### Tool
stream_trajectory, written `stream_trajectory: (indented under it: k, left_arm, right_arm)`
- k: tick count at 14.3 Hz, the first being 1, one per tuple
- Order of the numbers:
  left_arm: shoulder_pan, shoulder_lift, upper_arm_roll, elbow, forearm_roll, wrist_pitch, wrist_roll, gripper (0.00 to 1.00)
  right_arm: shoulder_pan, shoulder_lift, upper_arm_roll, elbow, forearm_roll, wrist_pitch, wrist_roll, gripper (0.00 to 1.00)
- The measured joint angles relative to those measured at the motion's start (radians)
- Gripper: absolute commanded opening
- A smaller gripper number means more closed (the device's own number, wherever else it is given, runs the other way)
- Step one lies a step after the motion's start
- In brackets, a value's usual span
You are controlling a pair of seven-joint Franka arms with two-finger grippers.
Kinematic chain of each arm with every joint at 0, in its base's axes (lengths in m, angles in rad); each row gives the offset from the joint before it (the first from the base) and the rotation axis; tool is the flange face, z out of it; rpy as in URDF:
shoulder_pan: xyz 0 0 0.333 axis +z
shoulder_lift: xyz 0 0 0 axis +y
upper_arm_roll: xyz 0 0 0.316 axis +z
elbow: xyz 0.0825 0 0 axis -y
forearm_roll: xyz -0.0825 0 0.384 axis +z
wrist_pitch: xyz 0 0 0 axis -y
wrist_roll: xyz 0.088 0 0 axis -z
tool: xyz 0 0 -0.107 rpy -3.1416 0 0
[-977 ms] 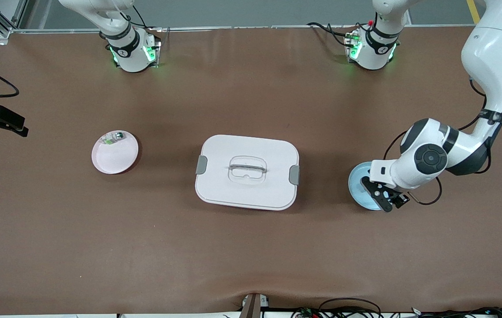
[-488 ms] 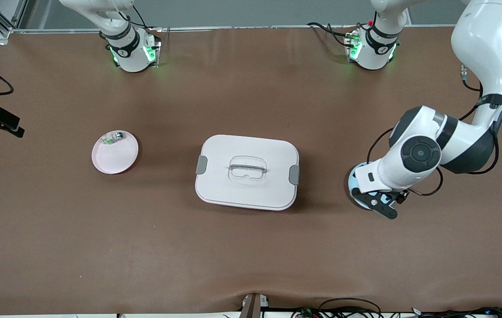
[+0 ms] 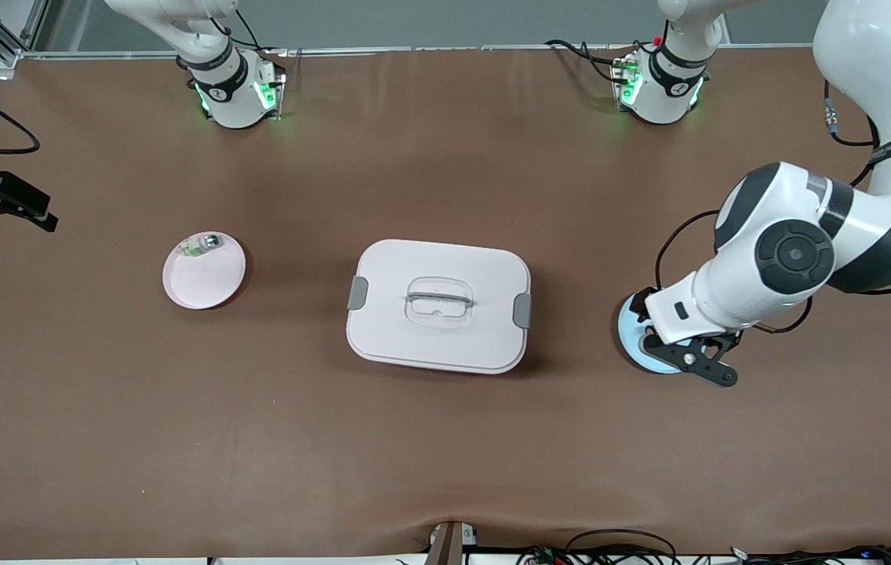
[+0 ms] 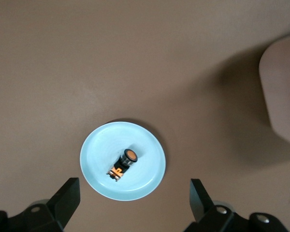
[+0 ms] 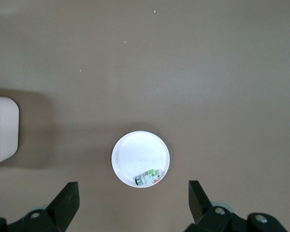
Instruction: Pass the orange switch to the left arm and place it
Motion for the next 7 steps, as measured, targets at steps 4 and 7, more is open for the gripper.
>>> stream_trajectory:
  k: [4, 7]
  left_arm:
    - [-0.102, -0.115, 0.163, 0.015, -0.199, -0.008, -0.089, 1.0]
    - [-0.246, -0.256, 0.455, 0.018, -0.395, -0.058, -0.082, 1.0]
  right_arm:
    - [0.0, 0.0, 0.0, 0.02, 0.0, -0.012, 0.0, 1.0]
    - [0.0, 0.0, 0.0, 0.02, -0.001, -0.026, 0.0, 1.0]
